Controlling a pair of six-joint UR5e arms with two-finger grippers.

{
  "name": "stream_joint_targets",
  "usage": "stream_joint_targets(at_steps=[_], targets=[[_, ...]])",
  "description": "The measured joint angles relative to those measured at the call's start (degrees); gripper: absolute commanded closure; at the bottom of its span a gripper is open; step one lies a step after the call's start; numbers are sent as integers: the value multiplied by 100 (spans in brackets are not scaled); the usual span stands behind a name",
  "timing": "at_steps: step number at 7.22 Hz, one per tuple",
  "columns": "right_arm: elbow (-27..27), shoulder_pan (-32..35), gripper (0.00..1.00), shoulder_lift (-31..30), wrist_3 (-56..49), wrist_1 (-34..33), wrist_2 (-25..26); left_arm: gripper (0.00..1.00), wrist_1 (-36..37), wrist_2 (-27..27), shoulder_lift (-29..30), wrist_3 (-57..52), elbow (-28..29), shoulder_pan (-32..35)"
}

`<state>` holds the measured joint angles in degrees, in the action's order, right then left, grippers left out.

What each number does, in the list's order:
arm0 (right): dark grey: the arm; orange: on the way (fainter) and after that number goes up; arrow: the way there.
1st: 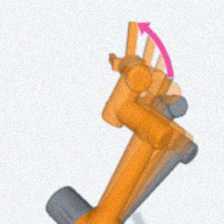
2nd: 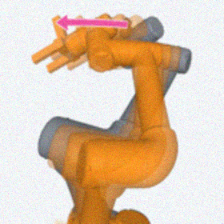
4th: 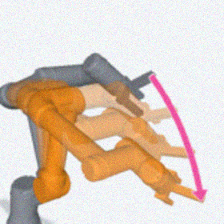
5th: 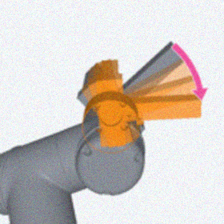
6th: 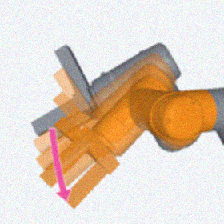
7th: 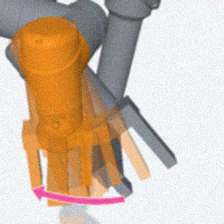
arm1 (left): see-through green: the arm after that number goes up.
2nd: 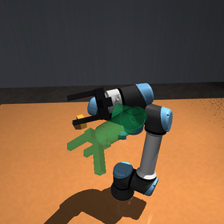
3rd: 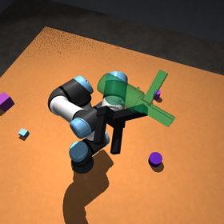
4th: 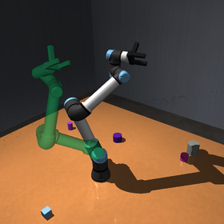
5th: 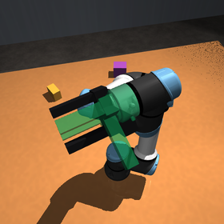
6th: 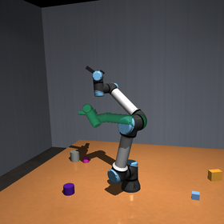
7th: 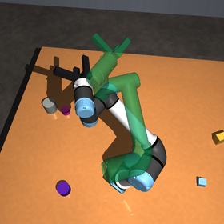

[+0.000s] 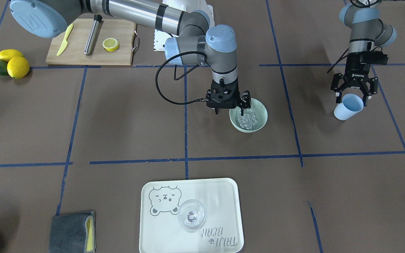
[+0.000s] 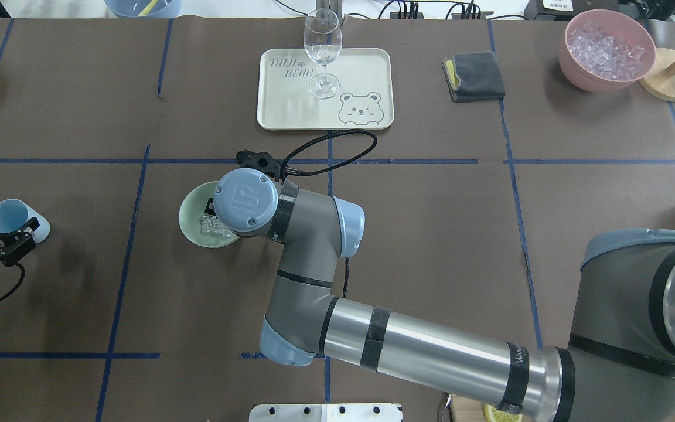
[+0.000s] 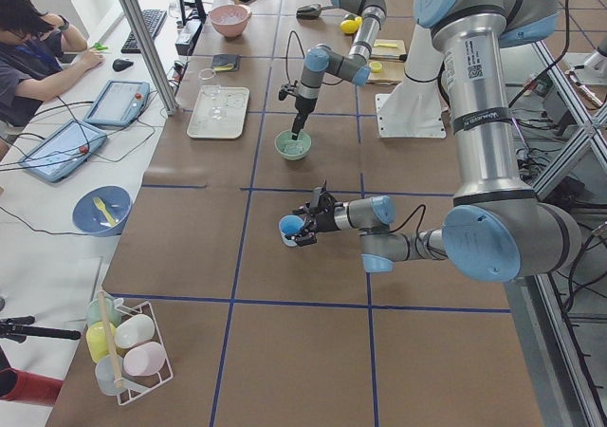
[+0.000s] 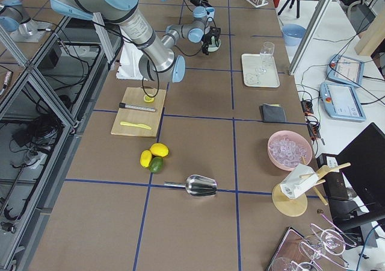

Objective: Pour ice into bowl

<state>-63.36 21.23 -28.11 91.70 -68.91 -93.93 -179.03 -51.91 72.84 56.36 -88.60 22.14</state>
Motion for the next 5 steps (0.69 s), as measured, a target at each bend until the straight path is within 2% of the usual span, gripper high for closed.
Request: stream_joint_targets(at_steps=[2,3,4,5], targets=[[87,-10,25,69,-1,0,8,0,2,-55,-62,-10,-116,8],[99,-12,38,84,3,0,12,0,6,-61,-82,-11,-144,9],[102,-13,67,96,5,0,14,0,8,-64,-97,-13,-159,10],[103,-23,90,100,3,3,26,0,11,-64,-106,-17,-161,10]])
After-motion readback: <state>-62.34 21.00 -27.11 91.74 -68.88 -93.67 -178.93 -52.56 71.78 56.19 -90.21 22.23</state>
